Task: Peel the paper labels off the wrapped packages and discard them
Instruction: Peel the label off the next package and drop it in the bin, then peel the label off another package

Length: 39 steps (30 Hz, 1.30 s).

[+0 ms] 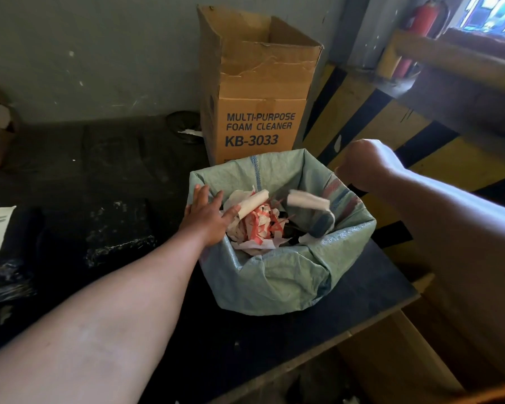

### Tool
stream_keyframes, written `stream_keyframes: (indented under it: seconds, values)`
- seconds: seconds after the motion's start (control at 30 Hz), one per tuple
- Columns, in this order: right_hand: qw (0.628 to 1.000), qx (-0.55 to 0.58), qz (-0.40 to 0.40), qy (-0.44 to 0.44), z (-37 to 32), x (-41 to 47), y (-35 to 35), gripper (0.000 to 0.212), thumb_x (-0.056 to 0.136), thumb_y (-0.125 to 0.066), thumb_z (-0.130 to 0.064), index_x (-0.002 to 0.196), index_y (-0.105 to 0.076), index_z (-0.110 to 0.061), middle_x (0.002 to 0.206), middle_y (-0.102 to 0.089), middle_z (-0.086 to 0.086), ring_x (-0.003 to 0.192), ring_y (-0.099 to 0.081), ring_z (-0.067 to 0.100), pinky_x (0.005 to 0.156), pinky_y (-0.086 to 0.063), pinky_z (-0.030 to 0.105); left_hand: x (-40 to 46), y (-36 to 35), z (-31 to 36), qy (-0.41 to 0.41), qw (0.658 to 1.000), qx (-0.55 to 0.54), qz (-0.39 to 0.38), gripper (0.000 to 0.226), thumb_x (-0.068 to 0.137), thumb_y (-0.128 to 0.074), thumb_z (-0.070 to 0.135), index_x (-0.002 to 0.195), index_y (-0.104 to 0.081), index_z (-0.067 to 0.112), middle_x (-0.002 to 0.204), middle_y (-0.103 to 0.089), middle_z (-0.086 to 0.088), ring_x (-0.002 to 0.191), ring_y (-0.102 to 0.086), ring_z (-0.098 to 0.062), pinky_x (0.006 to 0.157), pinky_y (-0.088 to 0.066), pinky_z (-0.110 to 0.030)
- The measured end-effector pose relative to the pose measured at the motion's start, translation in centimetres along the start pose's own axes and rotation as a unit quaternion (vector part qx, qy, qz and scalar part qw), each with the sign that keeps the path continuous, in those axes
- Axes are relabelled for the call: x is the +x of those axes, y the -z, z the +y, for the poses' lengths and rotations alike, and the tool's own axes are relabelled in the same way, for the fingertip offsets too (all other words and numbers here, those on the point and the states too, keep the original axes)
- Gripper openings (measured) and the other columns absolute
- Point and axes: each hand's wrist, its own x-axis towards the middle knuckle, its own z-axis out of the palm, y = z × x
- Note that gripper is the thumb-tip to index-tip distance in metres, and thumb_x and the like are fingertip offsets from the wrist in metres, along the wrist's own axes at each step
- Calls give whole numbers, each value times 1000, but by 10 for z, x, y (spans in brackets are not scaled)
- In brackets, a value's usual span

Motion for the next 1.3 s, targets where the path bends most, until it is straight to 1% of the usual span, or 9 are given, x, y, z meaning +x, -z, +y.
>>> stream_keyframes:
  seconds: [0.1, 0.17, 0.3, 0.43, 0.7, 0.83, 1.0, 1.17, 1.3]
  values:
    - [999, -36, -18, 7, -3, -1, 0, 20, 92, -55, -20, 98, -70, -8, 88, -65, 11, 77, -61, 29, 66, -51, 39, -1, 1, 2, -5, 1000, 7, -2, 78, 97, -26, 71, 160, -12, 28, 168, 15, -2, 151, 25, -18, 122, 3, -47]
    - [999, -27, -23, 31, -9, -2, -2, 23, 91, -52, -26, 100, -69, -13, 94, -68, 10, 85, -64, 30, 72, -54, 39, -2, 2, 4, -9, 1000, 10, -5, 78, 97, -25, 70, 161, -11, 26, 168, 15, -3, 151, 24, -18, 122, 3, -46]
    - [992, 16, -24, 125, -49, -11, -5, 36, 94, -61, -36, 124, -66, -17, 122, -68, 0, 108, -65, 21, 90, -51, 31, -9, 7, 1, -35, 999, 17, -12, 80, 97, -24, 71, 161, -9, 25, 168, 13, -1, 152, 21, -17, 121, 2, -49]
    - [979, 57, -58, 186, -116, -15, -20, 42, 93, -64, -38, 128, -62, -15, 125, -66, 5, 107, -61, 19, 92, -46, 29, -24, 19, -39, -82, 995, 46, 24, 76, 99, -29, 66, 160, -13, 25, 169, 6, -1, 154, 12, -18, 123, -1, -50]
    - [946, 112, -129, 274, -271, -19, -79, 44, 92, -63, -41, 129, -62, -19, 117, -69, 9, 108, -65, 24, 89, -48, 29, -65, 44, -208, 67, 995, 48, 60, 79, 97, -25, 70, 161, -13, 25, 169, -2, -4, 155, 0, -21, 124, -12, -45]
    - [933, 140, -185, 275, -330, -25, -125, 44, 90, -64, -43, 128, -63, -20, 117, -69, 5, 109, -64, 22, 91, -49, 28, -86, 42, -279, 131, 991, 14, 29, 79, 97, -30, 68, 161, -12, 25, 169, 0, -4, 155, -5, -24, 122, -20, -44]
    - [921, 149, -263, 247, -376, -38, -180, 51, 92, -60, -48, 138, -53, -25, 131, -58, 5, 110, -61, 22, 93, -50, 33, -92, 28, -325, 140, 988, -54, -26, 80, 97, -32, 67, 161, -7, 27, 168, 7, 2, 153, -13, -27, 119, -29, -46]
    - [933, 162, -265, 182, -398, -42, -222, 61, 93, -53, -56, 147, -34, -37, 144, -36, 9, 128, -46, 32, 104, -45, 43, -77, 7, -351, 86, 995, -52, 28, 67, 104, -31, 51, 161, -13, 20, 169, 2, -1, 155, 0, -21, 122, -24, -44]
    - [933, 190, -271, 144, -402, -38, -247, 65, 93, -50, -60, 149, -23, -44, 149, -31, 12, 135, -38, 35, 110, -37, 45, -78, -14, -368, 70, 997, 2, -7, 64, 107, -26, 42, 160, -6, 14, 166, 13, -1, 153, 13, -17, 126, -7, -41]
